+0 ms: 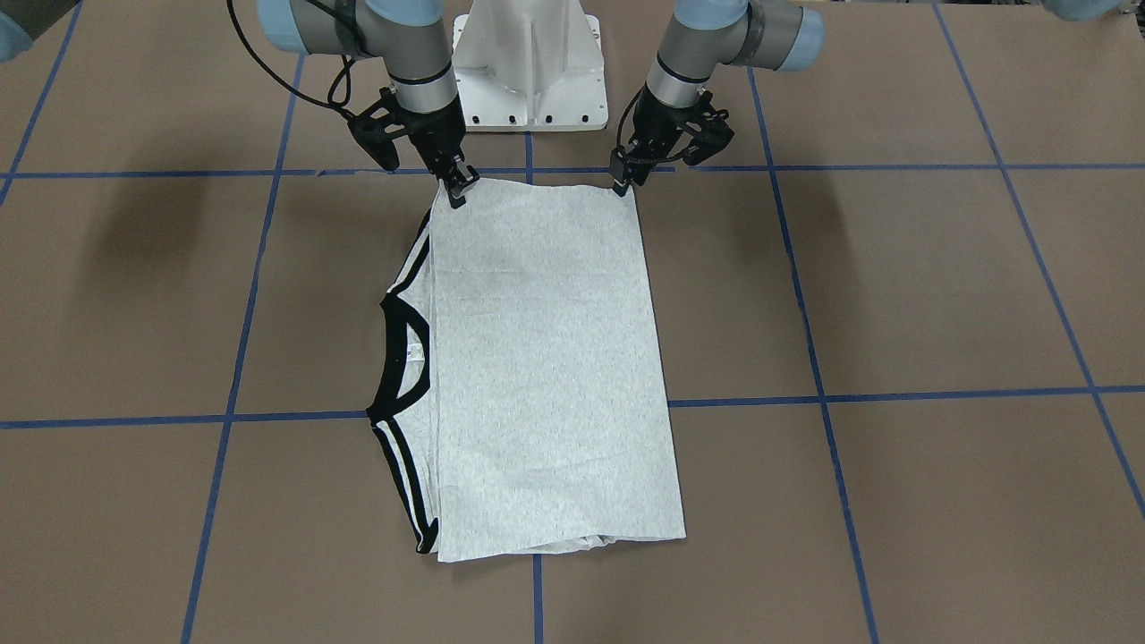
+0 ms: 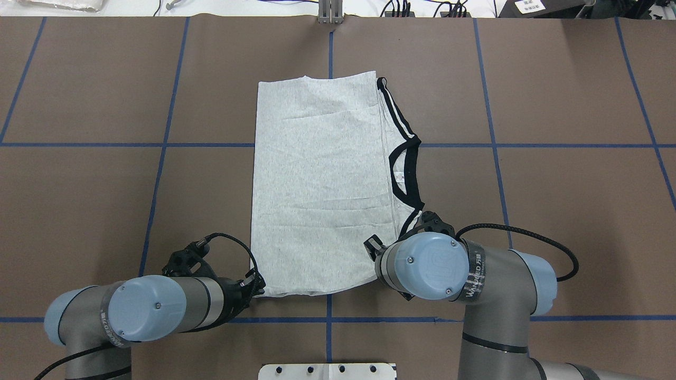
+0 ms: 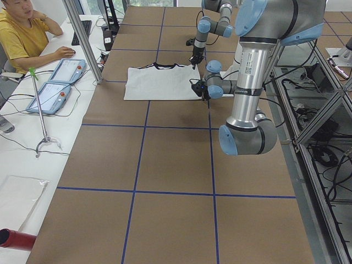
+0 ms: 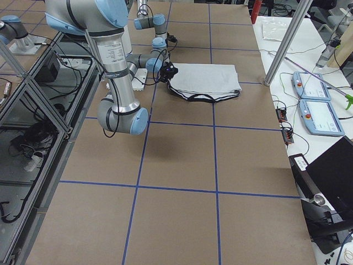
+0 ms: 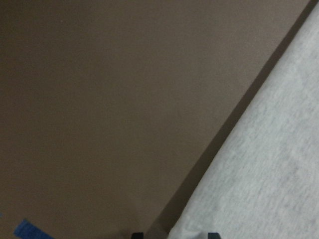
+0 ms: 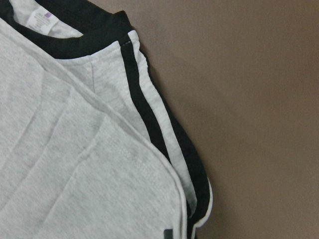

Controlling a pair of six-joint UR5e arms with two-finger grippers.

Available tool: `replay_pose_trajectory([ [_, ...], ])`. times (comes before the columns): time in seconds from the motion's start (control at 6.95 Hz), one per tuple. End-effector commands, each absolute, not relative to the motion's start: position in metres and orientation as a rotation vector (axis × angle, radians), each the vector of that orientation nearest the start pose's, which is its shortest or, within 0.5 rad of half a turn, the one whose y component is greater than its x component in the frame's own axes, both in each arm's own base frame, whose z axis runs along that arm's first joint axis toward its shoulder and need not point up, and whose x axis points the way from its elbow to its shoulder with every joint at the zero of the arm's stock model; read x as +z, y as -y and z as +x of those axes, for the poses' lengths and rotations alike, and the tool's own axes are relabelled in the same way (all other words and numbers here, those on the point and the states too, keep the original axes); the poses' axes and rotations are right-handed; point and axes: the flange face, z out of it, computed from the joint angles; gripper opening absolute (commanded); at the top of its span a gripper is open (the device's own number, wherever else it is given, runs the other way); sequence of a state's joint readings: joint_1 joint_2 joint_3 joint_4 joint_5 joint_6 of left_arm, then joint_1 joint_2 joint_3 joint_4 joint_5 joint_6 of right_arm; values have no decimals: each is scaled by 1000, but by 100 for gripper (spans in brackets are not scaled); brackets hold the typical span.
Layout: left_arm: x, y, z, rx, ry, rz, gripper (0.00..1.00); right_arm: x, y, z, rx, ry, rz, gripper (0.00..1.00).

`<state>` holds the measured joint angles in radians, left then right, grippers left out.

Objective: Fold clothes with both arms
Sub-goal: 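Bring the left gripper to the other near corner of the shirt, then grasp both near corners with the left and right grippers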

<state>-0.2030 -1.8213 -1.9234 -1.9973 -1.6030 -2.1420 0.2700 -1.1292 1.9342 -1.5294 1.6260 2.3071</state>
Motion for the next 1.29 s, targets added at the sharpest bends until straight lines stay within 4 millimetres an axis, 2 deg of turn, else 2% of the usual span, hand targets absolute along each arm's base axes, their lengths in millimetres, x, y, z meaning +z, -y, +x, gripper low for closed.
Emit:
replay_pose_trajectory([
  [0.0,318,241,528,-687,-1029,-223,0,254,281,-538,920,845,-256,0],
  [0.29,305,241,525,-683,-1055,-228,0,252,281,-536,919,851,-257,0],
  [0.43,296,239,518,-680,-1077,-230,0,252,279,-536,918,852,-260,0],
  [0.58,278,236,505,-672,-1117,-238,0,250,269,-533,911,853,-270,0],
  [0.72,265,226,500,-654,-1143,-254,0,248,250,-526,888,847,-279,0],
  [0.86,260,217,491,-644,-1148,-267,0,242,227,-518,888,836,-303,0],
  [1.01,253,200,480,-632,-1162,-300,0,232,210,-511,895,827,-328,0],
  [1.15,242,194,470,-630,-1182,-316,0,227,198,-503,886,807,-334,0],
])
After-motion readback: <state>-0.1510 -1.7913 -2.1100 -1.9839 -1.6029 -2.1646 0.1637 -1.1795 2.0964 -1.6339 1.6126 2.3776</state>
